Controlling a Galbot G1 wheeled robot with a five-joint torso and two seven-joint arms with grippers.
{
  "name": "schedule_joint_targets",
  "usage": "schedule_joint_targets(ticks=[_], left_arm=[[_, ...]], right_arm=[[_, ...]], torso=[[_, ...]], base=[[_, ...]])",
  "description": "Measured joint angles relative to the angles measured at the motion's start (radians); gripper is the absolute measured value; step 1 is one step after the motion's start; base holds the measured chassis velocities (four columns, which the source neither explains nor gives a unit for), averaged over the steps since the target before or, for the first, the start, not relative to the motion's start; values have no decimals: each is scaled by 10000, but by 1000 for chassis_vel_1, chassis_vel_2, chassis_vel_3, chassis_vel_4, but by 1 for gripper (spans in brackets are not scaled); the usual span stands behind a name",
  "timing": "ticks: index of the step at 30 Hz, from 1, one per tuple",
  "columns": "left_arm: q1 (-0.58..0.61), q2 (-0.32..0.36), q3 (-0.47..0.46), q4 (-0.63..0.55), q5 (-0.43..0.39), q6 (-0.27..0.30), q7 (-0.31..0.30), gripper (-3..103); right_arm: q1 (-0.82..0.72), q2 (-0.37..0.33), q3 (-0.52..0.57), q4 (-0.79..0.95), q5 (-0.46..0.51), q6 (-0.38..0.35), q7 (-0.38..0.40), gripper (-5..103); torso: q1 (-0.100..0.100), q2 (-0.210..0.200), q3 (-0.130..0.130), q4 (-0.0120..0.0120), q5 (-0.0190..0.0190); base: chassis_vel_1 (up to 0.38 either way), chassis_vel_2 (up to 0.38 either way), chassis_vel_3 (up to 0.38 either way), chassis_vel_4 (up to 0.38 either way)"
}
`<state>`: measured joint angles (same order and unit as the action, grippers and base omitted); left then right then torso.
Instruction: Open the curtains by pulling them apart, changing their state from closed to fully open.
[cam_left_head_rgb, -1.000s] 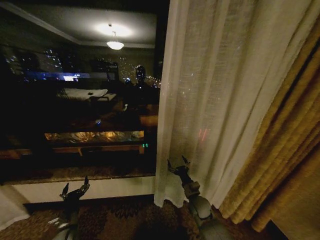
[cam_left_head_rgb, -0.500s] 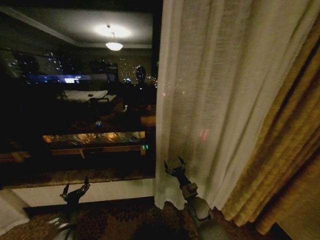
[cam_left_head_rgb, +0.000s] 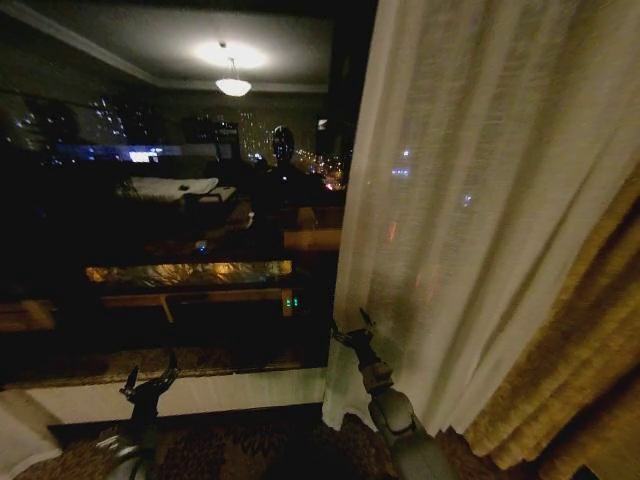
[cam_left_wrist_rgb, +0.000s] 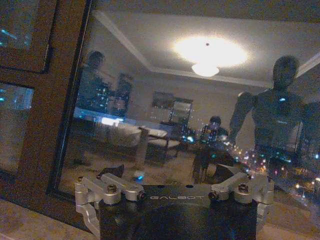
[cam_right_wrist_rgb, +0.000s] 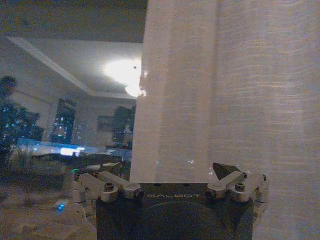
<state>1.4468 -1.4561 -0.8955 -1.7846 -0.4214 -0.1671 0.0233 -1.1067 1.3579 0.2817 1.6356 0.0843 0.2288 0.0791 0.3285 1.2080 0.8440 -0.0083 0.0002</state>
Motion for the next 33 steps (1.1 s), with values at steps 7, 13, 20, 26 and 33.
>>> schedule_joint_targets(ticks=[7, 13, 20, 26, 33], left_arm=[[-2, 1, -2, 0, 0, 0, 0, 100], [-2, 1, -2, 0, 0, 0, 0, 100], [-2, 1, 0, 0, 0, 0, 0, 100], [-2, 1, 1, 0, 0, 0, 0, 100], [-2, 1, -5, 0, 0, 0, 0, 100]], right_arm=[[133, 91, 5, -46, 114, -199, -30, 100], [381, 137, 4, -306, 78, -273, 260, 100], [563, 193, -18, -677, -90, -93, 379, 100], [870, 264, -263, -1073, -368, -63, 248, 100], [1618, 380, -693, -1973, -622, -92, 394, 100]], torso=[[13, -7, 5, 5, -5], [7, -5, 3, 3, -2], [11, -6, 5, 2, 1], [12, -6, 4, 1, -2], [9, -5, 3, 4, -4]], base=[[0, 0, 0, 0], [-30, -18, 23, 12], [-119, -75, 113, 64], [-42, -21, 45, 3], [0, 0, 0, 0]])
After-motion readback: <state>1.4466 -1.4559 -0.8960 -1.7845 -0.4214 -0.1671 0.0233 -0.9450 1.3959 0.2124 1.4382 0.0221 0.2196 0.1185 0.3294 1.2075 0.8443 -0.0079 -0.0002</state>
